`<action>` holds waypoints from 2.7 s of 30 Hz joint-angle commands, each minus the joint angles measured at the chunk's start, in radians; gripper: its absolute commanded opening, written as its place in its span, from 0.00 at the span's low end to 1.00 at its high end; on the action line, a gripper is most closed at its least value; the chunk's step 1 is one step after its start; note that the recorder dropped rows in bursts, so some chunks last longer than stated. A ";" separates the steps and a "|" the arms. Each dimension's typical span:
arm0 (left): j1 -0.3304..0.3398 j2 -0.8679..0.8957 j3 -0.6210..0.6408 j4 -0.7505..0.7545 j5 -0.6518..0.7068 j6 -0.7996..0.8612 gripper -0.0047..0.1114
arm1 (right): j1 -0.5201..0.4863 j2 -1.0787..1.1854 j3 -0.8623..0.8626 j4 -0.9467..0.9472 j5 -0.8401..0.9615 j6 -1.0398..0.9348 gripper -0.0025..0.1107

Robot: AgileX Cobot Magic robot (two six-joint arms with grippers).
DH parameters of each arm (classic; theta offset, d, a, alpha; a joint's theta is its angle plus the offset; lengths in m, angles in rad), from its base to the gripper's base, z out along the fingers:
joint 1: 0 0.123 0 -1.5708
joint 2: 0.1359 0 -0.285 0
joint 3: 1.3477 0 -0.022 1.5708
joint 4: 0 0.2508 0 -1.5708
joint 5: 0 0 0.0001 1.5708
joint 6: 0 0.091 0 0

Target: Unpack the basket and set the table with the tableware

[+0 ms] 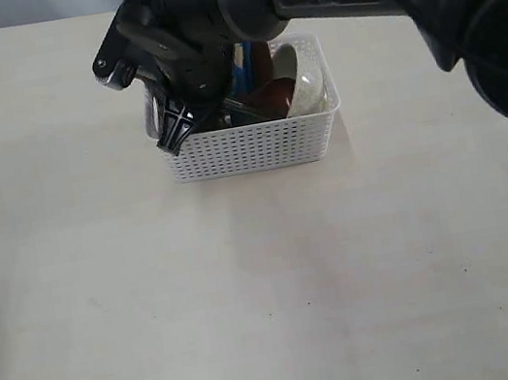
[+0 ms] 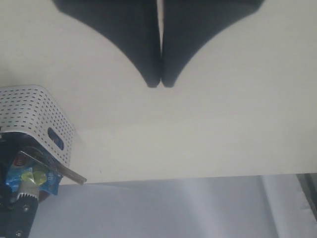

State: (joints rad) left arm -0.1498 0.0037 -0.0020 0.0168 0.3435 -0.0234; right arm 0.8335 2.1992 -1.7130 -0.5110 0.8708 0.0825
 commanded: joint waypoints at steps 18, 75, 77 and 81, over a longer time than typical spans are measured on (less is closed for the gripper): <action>-0.008 -0.004 0.002 -0.002 -0.001 0.000 0.04 | -0.009 -0.117 0.004 0.165 0.038 -0.094 0.03; -0.008 -0.004 0.002 -0.002 -0.001 0.000 0.04 | -0.094 -0.070 0.004 0.364 -0.001 -0.279 0.50; -0.008 -0.004 0.002 -0.002 -0.001 0.000 0.04 | -0.094 -0.055 0.004 0.349 -0.005 -0.251 0.48; -0.008 -0.004 0.002 -0.002 -0.001 0.000 0.04 | -0.094 -0.029 0.004 0.295 -0.031 -0.205 0.41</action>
State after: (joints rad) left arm -0.1498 0.0037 -0.0020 0.0168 0.3435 -0.0234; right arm 0.7411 2.1532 -1.7089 -0.1806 0.8603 -0.1484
